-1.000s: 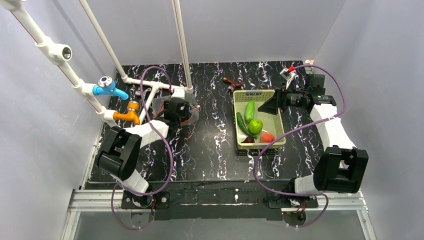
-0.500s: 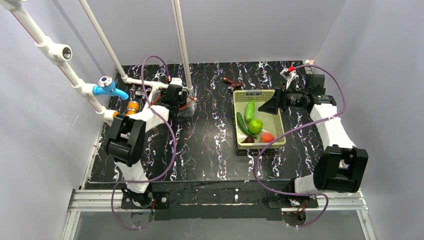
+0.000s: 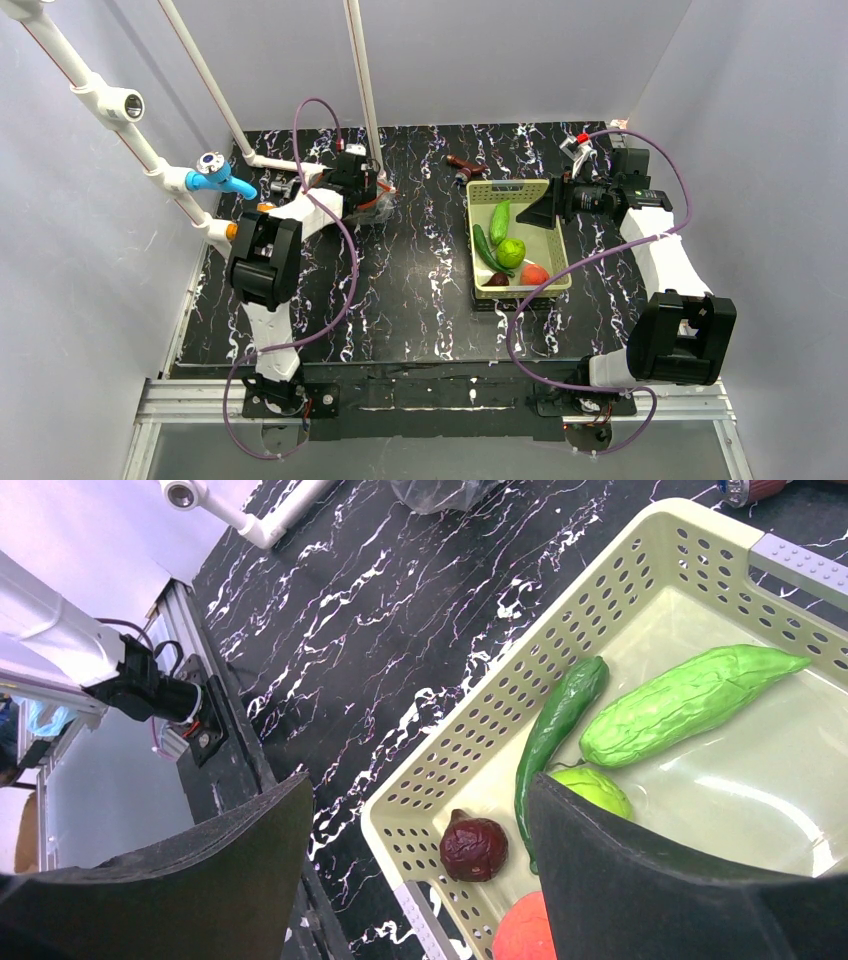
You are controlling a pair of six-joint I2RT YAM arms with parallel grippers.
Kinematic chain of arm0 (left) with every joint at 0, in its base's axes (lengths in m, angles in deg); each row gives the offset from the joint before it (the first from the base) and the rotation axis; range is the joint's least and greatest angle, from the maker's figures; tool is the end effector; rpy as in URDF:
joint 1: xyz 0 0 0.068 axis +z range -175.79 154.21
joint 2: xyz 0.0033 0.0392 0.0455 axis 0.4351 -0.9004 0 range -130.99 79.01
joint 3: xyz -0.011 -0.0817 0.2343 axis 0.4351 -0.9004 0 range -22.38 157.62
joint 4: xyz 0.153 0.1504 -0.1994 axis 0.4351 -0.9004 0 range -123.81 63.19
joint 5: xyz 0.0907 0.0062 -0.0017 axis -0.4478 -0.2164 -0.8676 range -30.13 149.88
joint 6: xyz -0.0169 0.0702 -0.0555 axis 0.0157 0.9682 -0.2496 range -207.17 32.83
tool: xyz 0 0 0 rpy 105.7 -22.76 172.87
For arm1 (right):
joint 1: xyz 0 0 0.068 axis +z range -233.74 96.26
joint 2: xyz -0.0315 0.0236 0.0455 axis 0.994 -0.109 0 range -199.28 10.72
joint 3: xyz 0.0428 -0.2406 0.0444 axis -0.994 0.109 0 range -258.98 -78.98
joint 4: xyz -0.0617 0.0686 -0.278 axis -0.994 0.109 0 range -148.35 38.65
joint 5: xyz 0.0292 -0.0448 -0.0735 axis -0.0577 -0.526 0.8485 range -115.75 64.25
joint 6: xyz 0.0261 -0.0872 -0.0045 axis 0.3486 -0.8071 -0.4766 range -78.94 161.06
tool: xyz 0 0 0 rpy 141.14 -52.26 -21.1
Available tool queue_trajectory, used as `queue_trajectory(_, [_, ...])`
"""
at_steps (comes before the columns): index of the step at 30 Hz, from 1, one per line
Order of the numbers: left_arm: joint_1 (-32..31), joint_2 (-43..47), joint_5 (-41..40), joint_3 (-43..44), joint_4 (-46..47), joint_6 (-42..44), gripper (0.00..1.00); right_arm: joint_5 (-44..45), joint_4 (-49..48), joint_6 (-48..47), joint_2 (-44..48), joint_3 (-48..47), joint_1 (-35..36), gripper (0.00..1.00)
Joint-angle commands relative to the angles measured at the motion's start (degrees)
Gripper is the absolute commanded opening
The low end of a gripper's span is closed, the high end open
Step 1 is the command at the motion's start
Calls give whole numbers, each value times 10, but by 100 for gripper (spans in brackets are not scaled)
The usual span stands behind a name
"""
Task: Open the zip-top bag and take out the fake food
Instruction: Pick up the fake vegetable from the zipper food storage bag.
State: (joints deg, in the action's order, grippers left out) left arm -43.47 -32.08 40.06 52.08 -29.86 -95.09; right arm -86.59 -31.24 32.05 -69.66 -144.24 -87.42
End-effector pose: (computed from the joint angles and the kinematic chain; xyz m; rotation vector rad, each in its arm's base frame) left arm 0.4668 -0.1197 0.1220 0.0074 2.2192 0.1467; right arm 0.3525 0.0488 0.2577 -0.6114 1.9701 1.0672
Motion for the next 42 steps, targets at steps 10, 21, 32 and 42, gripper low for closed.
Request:
queue_trajectory(10, [39, -51, 83, 67, -104, -66, 58, -15, 5, -11, 0, -28, -4, 84])
queue_trajectory(21, [39, 31, 141, 16, -133, -78, 18, -15, 9, -12, 3, -29, -5, 84])
queue_trajectory(32, [39, 201, 276, -104, -228, -118, 9, -40, 25, -12, 3, -32, -4, 84])
queue_trajectory(42, [29, 289, 310, -160, -262, -141, 3, -39, 34, -12, 3, -41, 0, 84])
